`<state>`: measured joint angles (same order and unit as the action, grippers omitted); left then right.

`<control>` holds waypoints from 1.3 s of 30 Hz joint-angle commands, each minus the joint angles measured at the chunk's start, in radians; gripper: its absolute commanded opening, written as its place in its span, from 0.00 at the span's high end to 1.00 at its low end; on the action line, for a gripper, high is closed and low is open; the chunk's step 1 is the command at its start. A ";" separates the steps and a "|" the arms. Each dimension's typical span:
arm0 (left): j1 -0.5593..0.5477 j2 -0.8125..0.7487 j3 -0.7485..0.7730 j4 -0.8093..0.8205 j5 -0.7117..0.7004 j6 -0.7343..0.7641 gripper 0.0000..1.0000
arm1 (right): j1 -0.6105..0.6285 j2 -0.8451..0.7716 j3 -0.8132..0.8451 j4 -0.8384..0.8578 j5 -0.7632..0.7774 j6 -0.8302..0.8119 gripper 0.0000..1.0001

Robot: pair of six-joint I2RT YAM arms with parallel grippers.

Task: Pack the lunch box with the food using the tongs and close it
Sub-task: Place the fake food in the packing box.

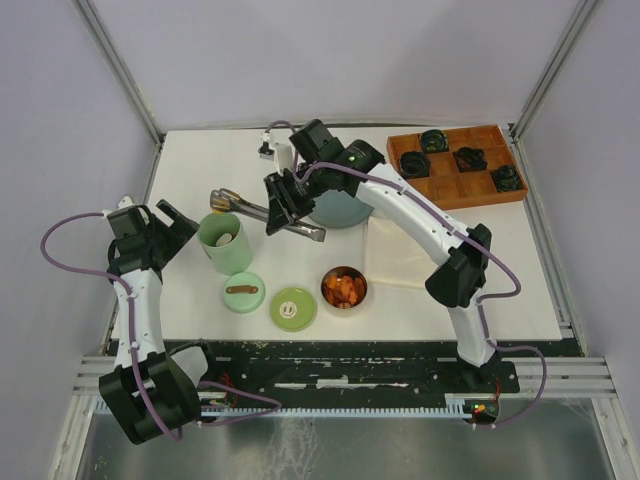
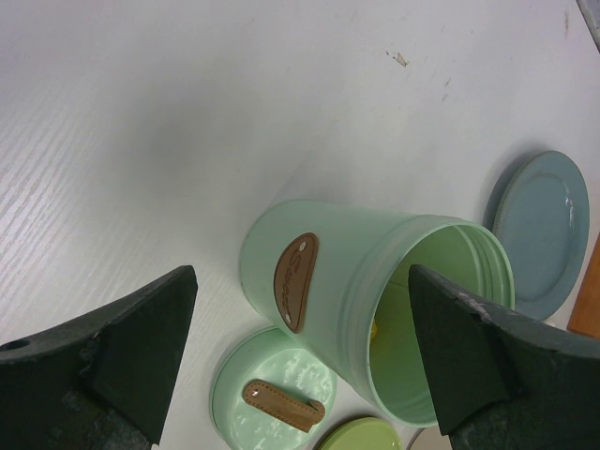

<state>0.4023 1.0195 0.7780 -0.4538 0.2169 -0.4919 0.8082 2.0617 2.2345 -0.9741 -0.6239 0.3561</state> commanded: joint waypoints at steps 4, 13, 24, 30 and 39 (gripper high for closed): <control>0.003 -0.010 -0.002 0.041 0.011 -0.024 0.00 | 0.039 0.089 0.168 -0.137 0.037 -0.107 0.59; 0.004 -0.012 -0.002 0.041 0.009 -0.024 0.00 | 0.065 0.156 0.226 -0.128 0.063 -0.081 0.58; 0.003 -0.011 -0.002 0.042 0.010 -0.024 0.00 | 0.072 0.177 0.235 -0.123 0.112 -0.062 0.55; 0.002 -0.012 -0.002 0.041 0.010 -0.025 0.00 | 0.072 0.158 0.228 -0.097 0.138 -0.042 0.52; 0.003 -0.010 -0.001 0.041 0.011 -0.025 0.00 | 0.062 -0.044 0.040 0.082 0.262 -0.024 0.53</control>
<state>0.4023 1.0195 0.7784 -0.4538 0.2169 -0.4919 0.8753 2.1876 2.3371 -1.0317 -0.4412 0.3248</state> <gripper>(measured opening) 0.997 0.477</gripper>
